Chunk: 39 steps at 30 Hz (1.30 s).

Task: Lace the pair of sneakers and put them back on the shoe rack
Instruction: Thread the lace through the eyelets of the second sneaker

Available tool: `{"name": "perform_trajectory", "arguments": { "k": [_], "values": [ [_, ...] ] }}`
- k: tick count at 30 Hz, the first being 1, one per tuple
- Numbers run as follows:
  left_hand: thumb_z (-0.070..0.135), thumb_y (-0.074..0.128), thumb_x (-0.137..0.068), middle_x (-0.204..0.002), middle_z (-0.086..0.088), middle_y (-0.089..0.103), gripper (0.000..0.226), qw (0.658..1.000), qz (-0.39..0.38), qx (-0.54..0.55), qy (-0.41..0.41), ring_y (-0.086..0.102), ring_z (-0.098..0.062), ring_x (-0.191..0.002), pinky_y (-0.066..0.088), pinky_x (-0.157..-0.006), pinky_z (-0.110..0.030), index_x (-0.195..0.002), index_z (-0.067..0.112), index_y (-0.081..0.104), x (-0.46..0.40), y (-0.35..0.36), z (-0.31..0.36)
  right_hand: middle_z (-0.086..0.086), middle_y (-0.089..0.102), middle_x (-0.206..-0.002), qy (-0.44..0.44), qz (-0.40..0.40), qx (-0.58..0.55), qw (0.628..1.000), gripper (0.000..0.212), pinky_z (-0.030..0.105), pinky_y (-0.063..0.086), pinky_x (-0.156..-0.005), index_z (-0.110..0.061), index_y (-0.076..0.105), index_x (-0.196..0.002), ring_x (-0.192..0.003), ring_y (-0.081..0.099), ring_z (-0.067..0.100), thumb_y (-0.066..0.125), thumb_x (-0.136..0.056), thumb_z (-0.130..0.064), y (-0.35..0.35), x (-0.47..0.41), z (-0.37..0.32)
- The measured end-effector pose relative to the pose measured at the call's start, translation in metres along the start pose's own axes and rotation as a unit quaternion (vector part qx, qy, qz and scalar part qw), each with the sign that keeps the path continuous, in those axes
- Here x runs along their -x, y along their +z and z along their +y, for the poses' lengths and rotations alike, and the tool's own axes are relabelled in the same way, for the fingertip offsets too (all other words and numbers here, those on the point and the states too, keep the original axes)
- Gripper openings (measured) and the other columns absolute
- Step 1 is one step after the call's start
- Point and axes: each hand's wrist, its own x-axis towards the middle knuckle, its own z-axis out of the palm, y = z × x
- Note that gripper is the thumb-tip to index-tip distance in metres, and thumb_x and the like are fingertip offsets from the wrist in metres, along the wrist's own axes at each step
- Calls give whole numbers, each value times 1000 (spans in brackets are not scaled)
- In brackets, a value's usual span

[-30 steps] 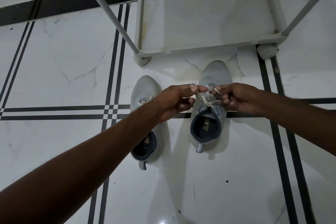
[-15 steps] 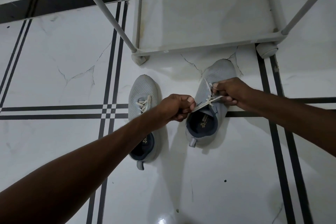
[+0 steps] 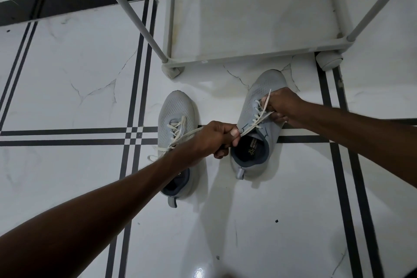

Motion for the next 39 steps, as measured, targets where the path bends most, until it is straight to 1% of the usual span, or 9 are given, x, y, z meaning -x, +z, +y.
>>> {"name": "perform_trajectory", "arguments": {
  "k": [7,11,16,20,23,25,29,35,39],
  "values": [
    [15,43,-106,-54,9,44,35,999,-6,-53,-4,40,-15,-44,34,-46,-21,-75,4,56,7,2,7,-1,52,-35,-5,21,29,999,28,11,20,-32,-7,62,-62,-23,31,7,53,-88,0,5,2,-2],
    [15,47,-104,-61,1,52,34,994,0,-107,10,47,-9,-44,40,-48,-19,-73,11,61,-2,1,8,4,51,-48,-51,38,49,997,21,12,25,-31,-11,62,-70,-24,36,7,58,-90,-5,2,2,-1],
    [26,53,-102,-92,-14,69,26,997,67,17,19,45,-5,-50,40,-52,-14,-100,10,74,-3,-15,11,2,46,-52,-50,-35,31,998,24,19,34,-38,-7,67,-85,-40,44,14,45,-95,-6,-2,8,0],
    [19,60,-98,-65,12,68,25,993,94,41,55,35,-6,-49,30,-48,-12,-112,2,73,-3,-23,26,3,48,-58,-24,-43,-29,998,22,17,35,-37,-4,69,-100,-41,43,11,47,-98,-6,-2,10,5],
    [17,66,-94,-96,-3,78,20,988,130,41,79,32,-12,-52,29,-46,-15,-105,3,76,-4,-24,36,2,47,-59,-4,-30,-58,998,27,17,35,-36,-5,70,-103,-41,42,9,44,-99,-5,-5,10,7],
    [18,61,-97,-109,-10,76,19,990,98,81,54,37,-9,-50,32,-45,-13,-102,6,75,-5,-23,38,1,46,-59,8,-33,-77,996,29,17,35,-37,-5,70,-106,-42,42,8,42,-99,-6,-8,10,6],
    [18,41,-104,-96,-8,74,26,972,-13,229,-46,53,-10,-51,39,-46,-17,-85,15,59,-12,-18,36,-3,39,-56,39,-56,-102,992,25,17,30,-36,-10,70,-99,-40,36,6,46,-99,-13,-10,7,6],
    [22,35,-104,-92,-9,73,33,941,-117,297,-111,70,-21,-68,48,-54,-22,-73,18,45,-20,-25,25,-5,29,-50,65,-86,-124,986,26,16,23,-31,-11,62,-80,-35,29,5,45,-99,-16,-11,-2,8],
    [14,33,-102,-54,4,37,30,949,-100,278,-108,42,-12,-46,31,-47,-21,-76,16,48,-26,-19,20,-4,32,-45,70,-90,-125,986,27,16,21,-27,-8,58,-78,-32,27,5,44,-100,-15,-8,-6,5]
  ]
}}
